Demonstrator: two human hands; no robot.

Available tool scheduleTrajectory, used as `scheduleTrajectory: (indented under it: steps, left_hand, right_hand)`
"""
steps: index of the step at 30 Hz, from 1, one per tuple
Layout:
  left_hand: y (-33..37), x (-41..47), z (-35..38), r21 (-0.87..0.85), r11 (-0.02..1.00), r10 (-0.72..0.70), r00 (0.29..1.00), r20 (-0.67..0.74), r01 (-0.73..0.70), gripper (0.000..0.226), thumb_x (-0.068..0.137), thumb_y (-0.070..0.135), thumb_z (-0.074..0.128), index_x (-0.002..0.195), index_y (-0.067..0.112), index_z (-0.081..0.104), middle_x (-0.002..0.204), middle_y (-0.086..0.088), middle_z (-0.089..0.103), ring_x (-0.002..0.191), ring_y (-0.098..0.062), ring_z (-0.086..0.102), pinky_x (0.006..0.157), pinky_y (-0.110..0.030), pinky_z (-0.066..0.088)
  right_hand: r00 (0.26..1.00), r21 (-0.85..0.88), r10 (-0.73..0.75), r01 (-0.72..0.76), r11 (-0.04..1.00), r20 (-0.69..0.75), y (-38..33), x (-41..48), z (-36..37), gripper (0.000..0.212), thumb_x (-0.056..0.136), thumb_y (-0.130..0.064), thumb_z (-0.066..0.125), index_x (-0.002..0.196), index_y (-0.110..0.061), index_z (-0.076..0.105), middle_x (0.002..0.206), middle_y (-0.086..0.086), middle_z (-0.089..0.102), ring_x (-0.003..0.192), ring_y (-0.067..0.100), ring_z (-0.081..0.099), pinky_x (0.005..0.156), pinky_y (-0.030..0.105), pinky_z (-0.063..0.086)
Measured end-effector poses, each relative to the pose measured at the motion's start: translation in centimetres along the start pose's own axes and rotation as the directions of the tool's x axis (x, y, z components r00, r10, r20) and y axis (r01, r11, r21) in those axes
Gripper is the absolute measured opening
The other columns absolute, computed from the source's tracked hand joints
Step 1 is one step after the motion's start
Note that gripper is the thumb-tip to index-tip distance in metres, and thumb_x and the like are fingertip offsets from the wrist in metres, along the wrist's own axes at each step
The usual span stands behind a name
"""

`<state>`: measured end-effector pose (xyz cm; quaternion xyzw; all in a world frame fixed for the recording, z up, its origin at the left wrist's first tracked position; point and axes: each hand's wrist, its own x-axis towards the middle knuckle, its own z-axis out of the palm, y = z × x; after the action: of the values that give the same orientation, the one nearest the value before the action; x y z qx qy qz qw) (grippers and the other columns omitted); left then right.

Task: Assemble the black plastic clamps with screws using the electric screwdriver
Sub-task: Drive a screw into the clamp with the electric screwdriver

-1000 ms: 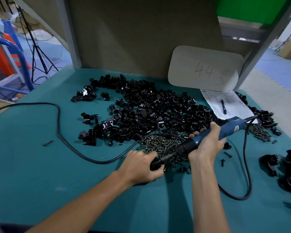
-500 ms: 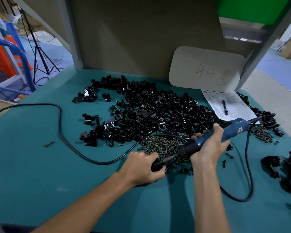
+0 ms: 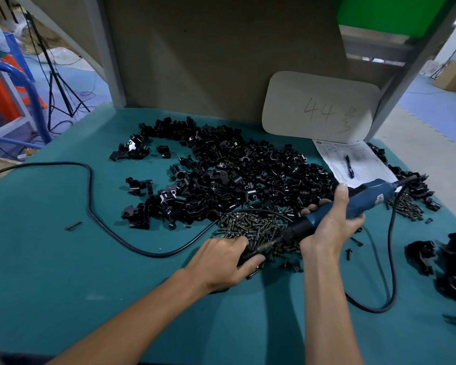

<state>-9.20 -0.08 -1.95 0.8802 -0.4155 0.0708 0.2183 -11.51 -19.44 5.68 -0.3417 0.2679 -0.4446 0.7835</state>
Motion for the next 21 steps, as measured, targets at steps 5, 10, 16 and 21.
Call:
scheduleTrajectory:
  steps: [5, 10, 16, 21]
  left_hand:
    - [-0.2, 0.2, 0.3, 0.017, 1.0, 0.022, 0.998, 0.059, -0.023, 0.048, 0.094, 0.074, 0.034, 0.089, 0.026, 0.034, 0.074, 0.005, 0.057, 0.061, -0.018, 0.051, 0.058, -0.031, 0.033]
    - [-0.3, 0.3, 0.4, 0.019, 1.0, 0.013, 0.999, 0.052, -0.014, 0.048, 0.092, 0.074, 0.04, 0.088, 0.027, 0.035, 0.065, 0.009, 0.05, 0.054, -0.014, 0.047, 0.056, -0.03, 0.033]
    - [-0.4, 0.3, 0.6, 0.032, 0.999, 0.02, 0.999, 0.035, -0.021, 0.046, 0.095, 0.071, 0.04, 0.087, 0.026, 0.034, 0.063, 0.006, 0.054, 0.051, -0.014, 0.047, 0.055, -0.029, 0.03]
    - [-0.3, 0.4, 0.4, 0.04, 0.999, 0.015, 0.999, 0.047, -0.017, 0.042, 0.096, 0.068, 0.039, 0.086, 0.027, 0.035, 0.06, 0.01, 0.048, 0.047, -0.01, 0.042, 0.054, -0.029, 0.029]
  right_hand:
    - [0.999, -0.008, -0.01, 0.01, 1.0, -0.034, 0.3, 0.4, -0.2, 0.071, 0.085, -0.01, 0.073, 0.138, -0.028, 0.029, 0.105, 0.011, 0.063, 0.056, 0.018, 0.059, 0.057, 0.033, 0.054]
    - [0.999, -0.011, -0.02, 0.02, 1.0, -0.037, 0.7, 0.4, -0.2, 0.072, 0.088, -0.007, 0.072, 0.14, -0.031, 0.027, 0.107, 0.012, 0.063, 0.057, 0.019, 0.061, 0.06, 0.035, 0.056]
    - [0.999, 0.003, -0.033, 0.033, 0.999, -0.041, 1.0, 0.3, -0.1, 0.067, 0.088, -0.009, 0.072, 0.136, -0.029, 0.03, 0.109, 0.012, 0.063, 0.059, 0.02, 0.062, 0.061, 0.037, 0.055]
    - [0.998, 0.006, -0.041, 0.041, 0.999, -0.038, 1.0, 0.2, -0.1, 0.067, 0.087, -0.009, 0.073, 0.136, -0.027, 0.03, 0.105, 0.012, 0.063, 0.058, 0.019, 0.061, 0.061, 0.037, 0.055]
